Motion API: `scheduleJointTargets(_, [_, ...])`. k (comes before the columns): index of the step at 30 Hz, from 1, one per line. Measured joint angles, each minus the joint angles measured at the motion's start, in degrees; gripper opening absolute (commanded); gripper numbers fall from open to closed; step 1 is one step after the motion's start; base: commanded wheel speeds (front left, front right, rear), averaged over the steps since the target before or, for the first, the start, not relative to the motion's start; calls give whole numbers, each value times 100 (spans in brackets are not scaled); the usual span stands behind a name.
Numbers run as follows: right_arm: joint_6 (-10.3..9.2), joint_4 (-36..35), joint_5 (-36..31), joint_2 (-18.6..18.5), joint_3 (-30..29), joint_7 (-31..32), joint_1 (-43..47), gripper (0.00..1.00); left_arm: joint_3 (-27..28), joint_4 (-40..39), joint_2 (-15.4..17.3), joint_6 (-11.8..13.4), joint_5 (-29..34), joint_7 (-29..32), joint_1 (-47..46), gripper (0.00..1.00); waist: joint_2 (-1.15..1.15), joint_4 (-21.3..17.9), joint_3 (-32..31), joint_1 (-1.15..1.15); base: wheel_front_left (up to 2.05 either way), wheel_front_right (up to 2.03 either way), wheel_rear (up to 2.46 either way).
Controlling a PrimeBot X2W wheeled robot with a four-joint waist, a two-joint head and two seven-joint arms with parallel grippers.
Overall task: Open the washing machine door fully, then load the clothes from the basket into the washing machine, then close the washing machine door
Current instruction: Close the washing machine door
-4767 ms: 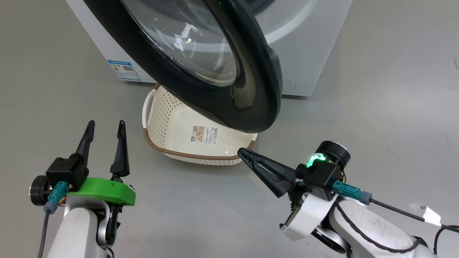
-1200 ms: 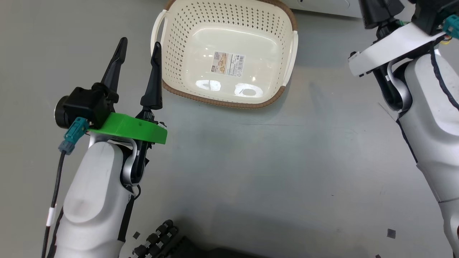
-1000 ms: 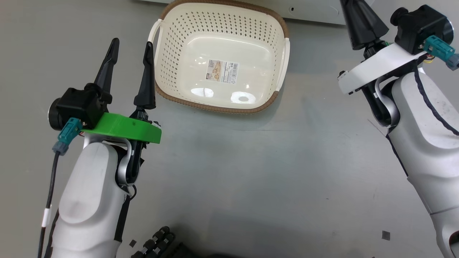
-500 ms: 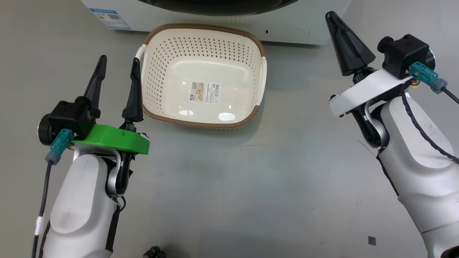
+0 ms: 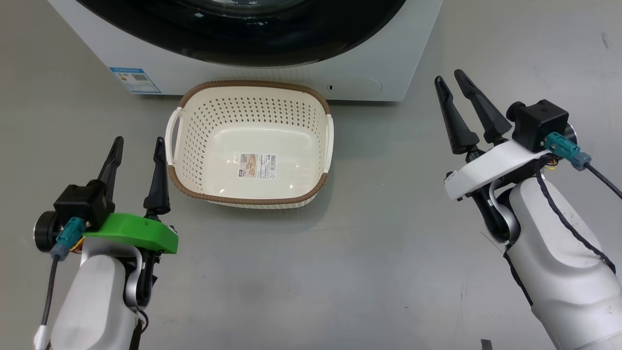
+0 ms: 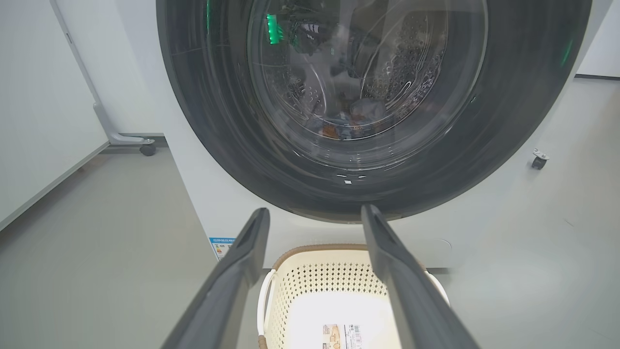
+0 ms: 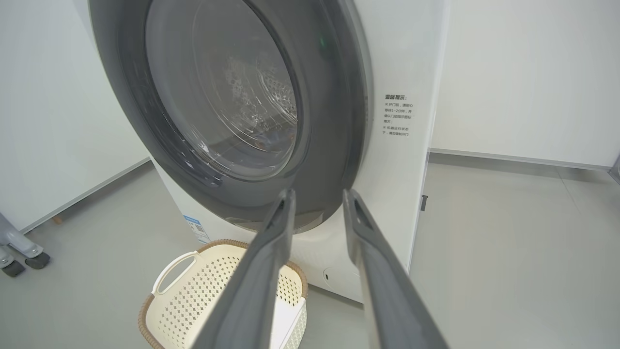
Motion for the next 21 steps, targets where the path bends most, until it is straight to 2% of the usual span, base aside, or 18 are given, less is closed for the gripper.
scheduleJointTargets(1, [0,0,0,4,-18,0,53,83,35,19,1,0,0,0,39,100,0,-33,-57,0,0,0,0])
scheduleJointTargets(2, [0,0,0,16,-33,0,93,96,56,23,7,0,3,0,77,100,0,-66,-113,0,0,0,0])
scheduleJointTargets(3, [0,-4,0,34,-57,0,140,100,66,23,11,0,15,0,116,100,0,-101,-170,0,0,0,0])
scheduleJointTargets(9, [0,-57,0,186,-218,0,487,100,274,16,27,0,55,0,377,100,0,-355,-528,0,0,0,0])
scheduleJointTargets(21, [-66,-180,-90,170,-619,0,1170,100,651,-98,-10,0,149,0,736,100,0,-672,-958,0,0,0,0])
